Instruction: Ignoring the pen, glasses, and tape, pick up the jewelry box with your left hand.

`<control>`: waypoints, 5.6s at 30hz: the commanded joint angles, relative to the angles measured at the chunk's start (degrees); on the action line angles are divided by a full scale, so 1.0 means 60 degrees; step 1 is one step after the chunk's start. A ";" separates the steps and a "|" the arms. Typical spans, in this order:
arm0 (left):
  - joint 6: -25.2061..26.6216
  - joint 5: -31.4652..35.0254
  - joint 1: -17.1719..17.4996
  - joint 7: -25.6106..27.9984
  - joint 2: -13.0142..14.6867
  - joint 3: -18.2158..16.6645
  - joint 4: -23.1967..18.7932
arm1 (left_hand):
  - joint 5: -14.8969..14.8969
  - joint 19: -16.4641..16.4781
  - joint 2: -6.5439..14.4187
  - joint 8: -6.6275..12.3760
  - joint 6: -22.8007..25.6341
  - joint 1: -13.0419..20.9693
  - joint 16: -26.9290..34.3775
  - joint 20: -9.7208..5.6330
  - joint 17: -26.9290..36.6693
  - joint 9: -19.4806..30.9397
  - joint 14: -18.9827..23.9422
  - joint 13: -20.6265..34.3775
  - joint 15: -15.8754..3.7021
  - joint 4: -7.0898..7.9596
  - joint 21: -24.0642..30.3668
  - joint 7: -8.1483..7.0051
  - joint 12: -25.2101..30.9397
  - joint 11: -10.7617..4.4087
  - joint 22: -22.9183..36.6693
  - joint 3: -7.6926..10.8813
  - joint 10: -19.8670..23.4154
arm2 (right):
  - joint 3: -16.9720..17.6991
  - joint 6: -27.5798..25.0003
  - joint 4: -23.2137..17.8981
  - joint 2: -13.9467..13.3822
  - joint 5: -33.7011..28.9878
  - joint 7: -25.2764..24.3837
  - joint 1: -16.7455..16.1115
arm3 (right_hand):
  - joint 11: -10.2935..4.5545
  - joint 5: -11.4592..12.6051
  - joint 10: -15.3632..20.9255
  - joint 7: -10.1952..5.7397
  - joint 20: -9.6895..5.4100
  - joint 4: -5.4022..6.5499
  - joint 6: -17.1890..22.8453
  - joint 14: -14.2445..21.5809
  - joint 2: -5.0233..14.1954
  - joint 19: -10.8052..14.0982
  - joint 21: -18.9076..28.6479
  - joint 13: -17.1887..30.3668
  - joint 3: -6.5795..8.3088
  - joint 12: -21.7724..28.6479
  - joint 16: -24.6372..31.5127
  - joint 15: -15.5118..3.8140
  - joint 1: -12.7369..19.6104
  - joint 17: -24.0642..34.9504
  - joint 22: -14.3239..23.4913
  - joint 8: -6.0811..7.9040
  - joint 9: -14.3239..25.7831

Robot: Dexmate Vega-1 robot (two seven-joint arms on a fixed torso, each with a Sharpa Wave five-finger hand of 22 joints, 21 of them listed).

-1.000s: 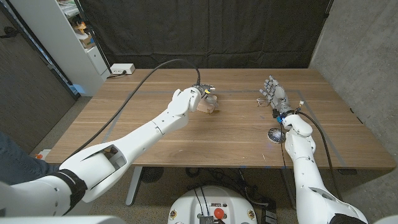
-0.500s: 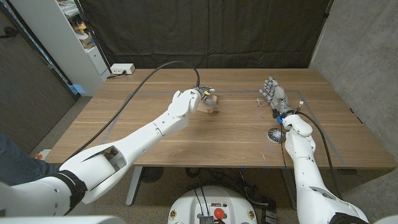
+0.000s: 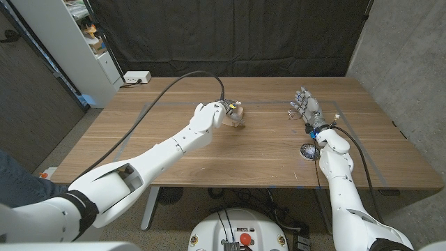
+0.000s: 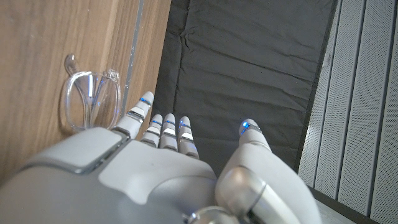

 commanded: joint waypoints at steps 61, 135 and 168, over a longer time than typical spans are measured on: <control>0.0338 -0.0203 -0.0075 0.0654 -0.0007 0.0072 0.0127 | -0.1062 0.3253 0.1875 0.0365 0.1506 0.3636 0.1323 -0.0016 0.1135 0.0090 0.2108 0.0665 -0.0875 -0.0184 0.0828 0.0004 0.0837 -0.0529 0.0152 0.0921 0.1379 | -0.0141 -0.0112 -0.0153 0.0021 -0.0107 -0.0141 0.0023 | -0.0026 0.0049 -0.0001 -0.0034 0.0065 -0.0038 -0.0001 -0.0031 0.0070 0.0027 0.0028 0.0031 -0.0007 0.0013 0.0021 0.0090 -0.0006 0.0009 0.0045 -0.0008 0.0029; 0.0546 0.0348 0.0457 -0.0215 0.0534 -0.0788 -0.1980 | -0.1076 0.2954 0.1958 0.0230 0.1549 0.3910 0.1575 -0.0016 0.1576 0.0116 0.2148 0.0934 -0.0937 -0.0169 0.0663 0.0042 0.0953 -0.0640 0.0167 0.0635 0.1437 | -0.0001 -0.0368 -0.1164 0.0084 -0.0090 0.0080 -0.0300 | -0.0011 0.0049 0.0001 -0.0022 0.0073 -0.0070 -0.0005 -0.0002 0.0098 0.0116 0.0042 0.0032 -0.0031 0.0016 0.0027 0.0067 0.0008 0.0010 0.0044 -0.0010 0.0028; 0.0669 0.0700 0.0526 -0.0668 0.0808 -0.1303 -0.3007 | -0.1068 0.2942 0.1978 0.0213 0.1600 0.3937 0.1571 -0.0023 0.1618 0.0122 0.2286 0.1022 -0.0951 -0.0153 0.0658 0.0059 0.1024 -0.0642 0.0185 0.0611 0.1566 | -0.0020 -0.0405 -0.1577 0.0223 -0.0147 0.0038 -0.0491 | 0.0001 0.0047 0.0002 -0.0014 0.0069 -0.0079 -0.0003 0.0016 0.0105 0.0130 0.0038 0.0031 -0.0043 0.0017 0.0031 0.0059 0.0010 0.0011 0.0044 -0.0009 0.0028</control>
